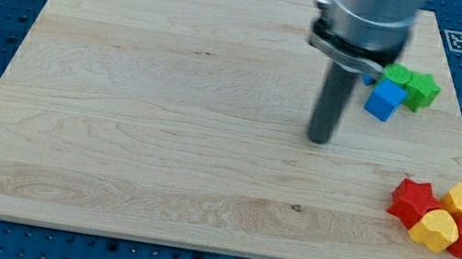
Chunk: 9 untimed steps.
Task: Push the red circle into the red star
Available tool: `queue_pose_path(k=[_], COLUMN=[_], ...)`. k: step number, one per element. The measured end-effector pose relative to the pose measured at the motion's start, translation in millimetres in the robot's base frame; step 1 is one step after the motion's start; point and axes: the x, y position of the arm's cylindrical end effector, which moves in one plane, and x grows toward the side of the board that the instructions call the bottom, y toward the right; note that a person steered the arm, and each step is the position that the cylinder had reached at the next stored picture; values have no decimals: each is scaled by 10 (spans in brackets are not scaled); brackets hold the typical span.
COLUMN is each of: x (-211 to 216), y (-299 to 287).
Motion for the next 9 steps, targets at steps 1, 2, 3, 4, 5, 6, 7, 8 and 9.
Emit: queue_pose_path(k=[1,2,3,4,5,6,7,8,9], x=[6,70,256,642,971,1081,1078,1074,1009], y=[698,1526,2164,2159,2054,2000,1953,1769,1540])
